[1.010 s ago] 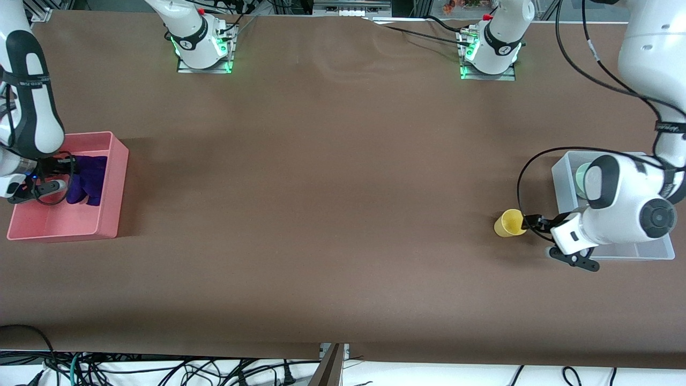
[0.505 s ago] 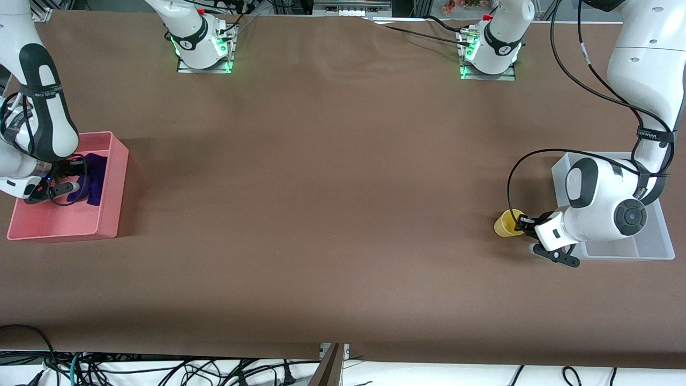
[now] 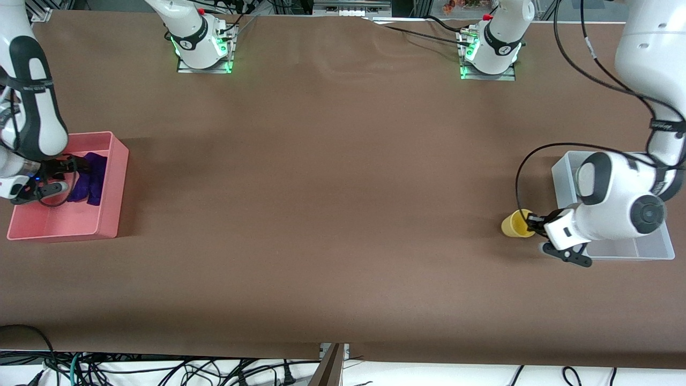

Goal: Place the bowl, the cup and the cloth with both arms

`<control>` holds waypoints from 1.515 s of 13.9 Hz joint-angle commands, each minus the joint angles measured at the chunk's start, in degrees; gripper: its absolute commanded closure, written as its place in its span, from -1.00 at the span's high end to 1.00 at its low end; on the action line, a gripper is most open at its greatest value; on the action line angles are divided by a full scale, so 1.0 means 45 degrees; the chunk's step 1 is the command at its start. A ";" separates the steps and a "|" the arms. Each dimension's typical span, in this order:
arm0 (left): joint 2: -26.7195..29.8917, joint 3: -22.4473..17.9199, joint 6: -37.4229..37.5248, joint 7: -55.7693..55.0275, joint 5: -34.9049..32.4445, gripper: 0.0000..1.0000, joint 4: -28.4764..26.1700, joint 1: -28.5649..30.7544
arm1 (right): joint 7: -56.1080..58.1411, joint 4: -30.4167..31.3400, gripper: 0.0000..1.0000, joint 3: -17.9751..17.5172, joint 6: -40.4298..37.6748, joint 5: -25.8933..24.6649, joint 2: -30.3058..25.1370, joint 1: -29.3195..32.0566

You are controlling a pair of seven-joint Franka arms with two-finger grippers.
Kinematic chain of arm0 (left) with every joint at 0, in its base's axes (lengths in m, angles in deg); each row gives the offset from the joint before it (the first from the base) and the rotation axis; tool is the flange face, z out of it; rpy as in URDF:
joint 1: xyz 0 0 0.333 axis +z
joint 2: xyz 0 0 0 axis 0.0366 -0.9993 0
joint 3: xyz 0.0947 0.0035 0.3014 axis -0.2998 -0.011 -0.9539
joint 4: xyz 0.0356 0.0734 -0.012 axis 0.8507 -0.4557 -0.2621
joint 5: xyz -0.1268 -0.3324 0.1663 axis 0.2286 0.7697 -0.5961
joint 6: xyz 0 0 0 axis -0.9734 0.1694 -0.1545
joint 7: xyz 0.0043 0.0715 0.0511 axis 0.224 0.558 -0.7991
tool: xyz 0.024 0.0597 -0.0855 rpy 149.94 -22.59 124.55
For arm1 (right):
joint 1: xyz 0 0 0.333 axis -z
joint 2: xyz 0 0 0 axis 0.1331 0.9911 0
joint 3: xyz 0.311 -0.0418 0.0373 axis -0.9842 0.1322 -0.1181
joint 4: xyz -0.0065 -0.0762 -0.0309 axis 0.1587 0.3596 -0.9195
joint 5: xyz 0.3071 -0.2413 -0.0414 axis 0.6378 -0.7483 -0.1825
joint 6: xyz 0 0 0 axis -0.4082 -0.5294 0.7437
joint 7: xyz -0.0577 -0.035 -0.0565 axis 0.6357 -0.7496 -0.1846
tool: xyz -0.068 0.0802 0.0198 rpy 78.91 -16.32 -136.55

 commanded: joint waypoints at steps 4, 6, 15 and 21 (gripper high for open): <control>0.0704 -0.0411 0.4267 0.1586 -0.1322 -1.00 0.2539 0.0363 | 0.0050 -0.1900 1.00 -0.0099 -0.3094 0.0859 -0.1266 -0.0304; 0.0920 -0.0373 0.4229 0.2992 -0.2885 -1.00 0.2559 0.0830 | -0.0278 -0.2173 1.00 -0.0720 -0.3698 0.0998 -0.1716 -0.0305; -0.0309 -0.0353 -0.0686 0.6514 -0.3225 -1.00 0.1058 0.3566 | -0.7702 -0.2252 1.00 -0.4452 -0.5867 0.0940 -0.4411 -0.0344; -0.0797 -0.0353 -0.2529 0.6514 -0.3050 -1.00 0.0274 0.3860 | -0.7586 -0.3949 1.00 -0.5217 -0.7061 -0.0134 -0.4668 -0.0988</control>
